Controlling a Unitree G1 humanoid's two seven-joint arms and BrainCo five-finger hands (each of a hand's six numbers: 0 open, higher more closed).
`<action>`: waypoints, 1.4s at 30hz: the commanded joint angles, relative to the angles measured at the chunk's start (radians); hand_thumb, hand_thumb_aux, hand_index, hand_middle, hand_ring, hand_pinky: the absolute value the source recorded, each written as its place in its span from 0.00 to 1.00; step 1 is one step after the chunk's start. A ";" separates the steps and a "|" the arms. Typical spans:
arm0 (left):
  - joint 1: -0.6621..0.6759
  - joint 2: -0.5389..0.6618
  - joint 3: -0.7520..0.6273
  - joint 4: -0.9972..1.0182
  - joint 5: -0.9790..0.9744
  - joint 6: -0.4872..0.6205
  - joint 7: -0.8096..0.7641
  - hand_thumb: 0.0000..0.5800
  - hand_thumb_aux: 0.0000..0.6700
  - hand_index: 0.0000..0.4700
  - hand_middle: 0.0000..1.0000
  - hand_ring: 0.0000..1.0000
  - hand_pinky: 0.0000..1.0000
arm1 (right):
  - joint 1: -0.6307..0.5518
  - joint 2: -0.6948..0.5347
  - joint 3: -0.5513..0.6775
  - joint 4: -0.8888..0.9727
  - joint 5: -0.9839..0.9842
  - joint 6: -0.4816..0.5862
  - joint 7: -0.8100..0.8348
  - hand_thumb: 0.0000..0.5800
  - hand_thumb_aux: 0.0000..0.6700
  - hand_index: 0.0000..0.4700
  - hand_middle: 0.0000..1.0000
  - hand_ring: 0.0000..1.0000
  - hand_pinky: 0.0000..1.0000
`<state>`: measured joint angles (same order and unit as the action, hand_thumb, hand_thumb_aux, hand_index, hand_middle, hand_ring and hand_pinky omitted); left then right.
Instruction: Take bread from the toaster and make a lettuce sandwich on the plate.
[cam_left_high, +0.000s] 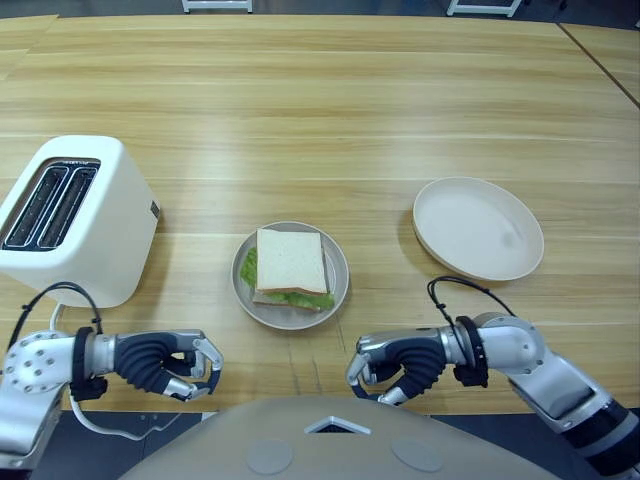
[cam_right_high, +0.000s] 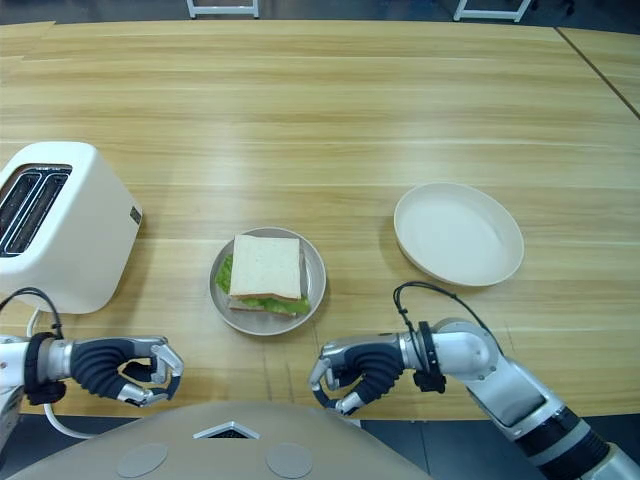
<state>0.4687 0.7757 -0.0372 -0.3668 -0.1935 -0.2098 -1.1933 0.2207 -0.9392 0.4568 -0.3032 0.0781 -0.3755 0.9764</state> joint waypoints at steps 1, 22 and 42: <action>-0.096 -0.044 -0.138 0.137 0.119 -0.012 0.027 1.00 1.00 1.00 1.00 1.00 1.00 | -0.080 0.085 0.058 0.115 -0.174 -0.038 -0.016 1.00 1.00 1.00 1.00 1.00 1.00; -0.513 -0.317 -0.341 0.713 0.533 -0.134 0.658 1.00 1.00 1.00 1.00 1.00 1.00 | -0.396 0.530 0.039 0.562 -0.660 -0.150 -0.657 1.00 1.00 1.00 1.00 1.00 1.00; -1.021 -0.586 -0.318 1.316 0.688 -0.239 1.358 1.00 1.00 1.00 1.00 1.00 1.00 | -0.977 0.807 0.072 1.361 -0.912 0.089 -1.572 1.00 1.00 1.00 1.00 1.00 1.00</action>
<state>-0.5627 0.1868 -0.3761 0.9645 0.5023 -0.4192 0.1076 -0.7312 -0.1279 0.5287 1.0630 -0.8301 -0.2864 -0.5230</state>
